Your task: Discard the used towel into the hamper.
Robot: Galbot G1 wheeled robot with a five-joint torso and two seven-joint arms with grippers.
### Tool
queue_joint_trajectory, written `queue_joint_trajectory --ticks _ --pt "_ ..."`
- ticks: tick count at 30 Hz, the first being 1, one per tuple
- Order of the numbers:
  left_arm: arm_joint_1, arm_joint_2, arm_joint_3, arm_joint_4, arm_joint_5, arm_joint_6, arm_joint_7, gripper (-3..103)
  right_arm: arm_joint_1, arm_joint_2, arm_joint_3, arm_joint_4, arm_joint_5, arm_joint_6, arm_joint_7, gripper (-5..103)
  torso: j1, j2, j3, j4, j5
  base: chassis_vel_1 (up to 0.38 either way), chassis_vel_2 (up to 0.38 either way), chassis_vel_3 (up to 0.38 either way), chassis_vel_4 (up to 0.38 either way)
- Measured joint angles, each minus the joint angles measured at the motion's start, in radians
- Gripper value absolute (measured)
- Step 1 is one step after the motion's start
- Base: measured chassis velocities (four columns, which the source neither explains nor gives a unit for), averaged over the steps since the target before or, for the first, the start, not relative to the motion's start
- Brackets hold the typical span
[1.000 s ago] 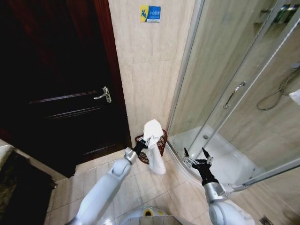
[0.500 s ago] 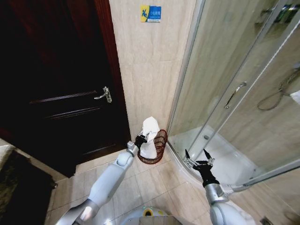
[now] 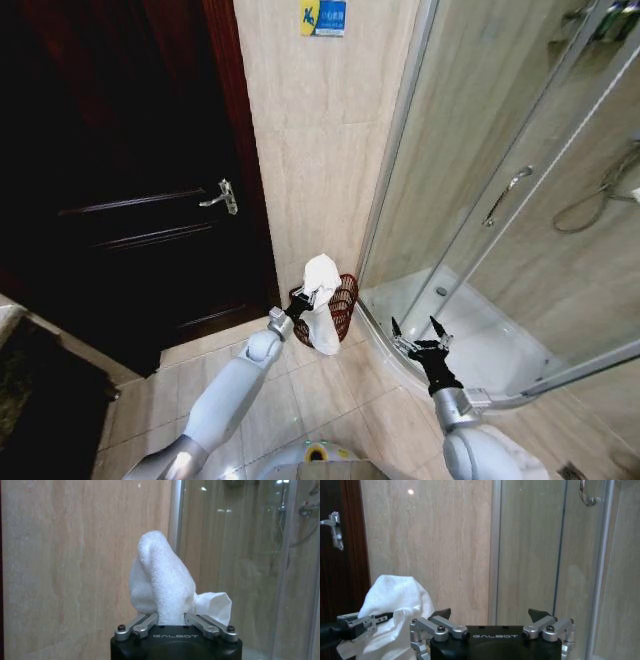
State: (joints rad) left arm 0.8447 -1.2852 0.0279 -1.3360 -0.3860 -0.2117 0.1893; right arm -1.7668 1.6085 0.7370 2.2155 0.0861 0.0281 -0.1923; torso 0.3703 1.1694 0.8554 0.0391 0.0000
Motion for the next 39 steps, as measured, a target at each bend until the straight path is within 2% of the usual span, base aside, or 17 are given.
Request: queue_joint_trajectory --ticks 9,24,39 --pt "0.035 0.008 -0.019 -0.026 0.008 -0.003 0.007 9 -0.003 0.0 -0.005 -0.004 0.003 0.003 -0.003 100 -0.028 -0.055 -0.027 0.0001 0.0 0.0 0.0 0.0 0.0" --pt "0.066 0.015 -0.04 -0.035 0.008 -0.026 0.038 9 0.003 0.0 -0.008 -0.026 -0.004 0.01 0.002 100 -0.061 -0.128 -0.067 0.0 0.0 0.0 0.0 0.0 0.0" --pt "0.088 0.017 -0.047 -0.057 0.016 -0.047 0.055 9 0.0 0.0 -0.008 -0.035 -0.012 0.01 0.0 100 -0.063 -0.132 -0.07 0.0 0.0 -0.026 0.023 0.022 -0.023"
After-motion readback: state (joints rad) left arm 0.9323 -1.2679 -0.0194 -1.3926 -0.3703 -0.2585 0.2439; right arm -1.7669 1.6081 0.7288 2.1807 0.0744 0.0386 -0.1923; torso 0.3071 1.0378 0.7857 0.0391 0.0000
